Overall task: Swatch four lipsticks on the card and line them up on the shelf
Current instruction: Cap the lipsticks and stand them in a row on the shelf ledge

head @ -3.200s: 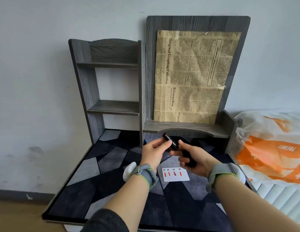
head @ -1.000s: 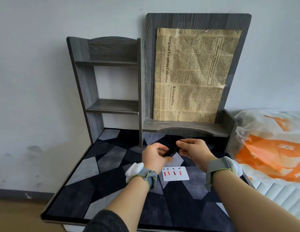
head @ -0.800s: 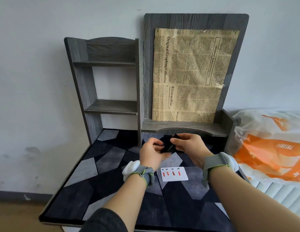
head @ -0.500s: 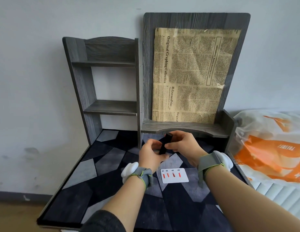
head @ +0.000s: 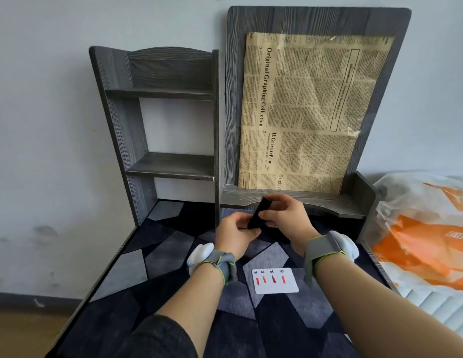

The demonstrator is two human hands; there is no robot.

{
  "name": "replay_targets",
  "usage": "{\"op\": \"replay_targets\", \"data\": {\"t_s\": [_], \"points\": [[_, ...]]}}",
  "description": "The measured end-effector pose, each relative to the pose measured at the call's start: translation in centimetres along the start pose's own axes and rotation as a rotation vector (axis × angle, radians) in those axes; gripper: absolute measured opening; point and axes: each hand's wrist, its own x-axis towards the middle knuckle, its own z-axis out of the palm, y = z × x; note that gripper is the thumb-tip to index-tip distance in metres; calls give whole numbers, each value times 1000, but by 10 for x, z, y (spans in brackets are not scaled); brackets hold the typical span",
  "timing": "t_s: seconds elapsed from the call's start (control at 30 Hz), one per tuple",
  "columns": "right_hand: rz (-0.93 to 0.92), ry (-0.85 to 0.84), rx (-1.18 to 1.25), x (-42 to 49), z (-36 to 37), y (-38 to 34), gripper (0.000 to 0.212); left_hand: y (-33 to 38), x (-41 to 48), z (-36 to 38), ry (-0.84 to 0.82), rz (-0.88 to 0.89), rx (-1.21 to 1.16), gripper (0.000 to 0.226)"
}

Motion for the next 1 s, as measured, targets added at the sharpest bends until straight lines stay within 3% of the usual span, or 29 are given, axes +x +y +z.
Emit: {"op": "replay_targets", "data": {"t_s": [0.17,0.4,0.67,0.77,0.87,1.0], "points": [[57,3,-87,8,-12,7,33,5,6,-4,119,69,23,27],[-76,-87,-648,4,-17,23,27,15,9,-9,130,101,-8,32],[-204,-55,-676,1,-6,18,14,22,10,-8,99,109,-21,32],[-196,10,-683,10,-5,12,19,13,12,-12,62,38,-42,32],[-213,72,-689,24,1,-4,21,-1,10,-15,17,1,203,30],[-226,80,-696,49,20,-14,22,-16,9,-17,-164,96,669,38]]}}
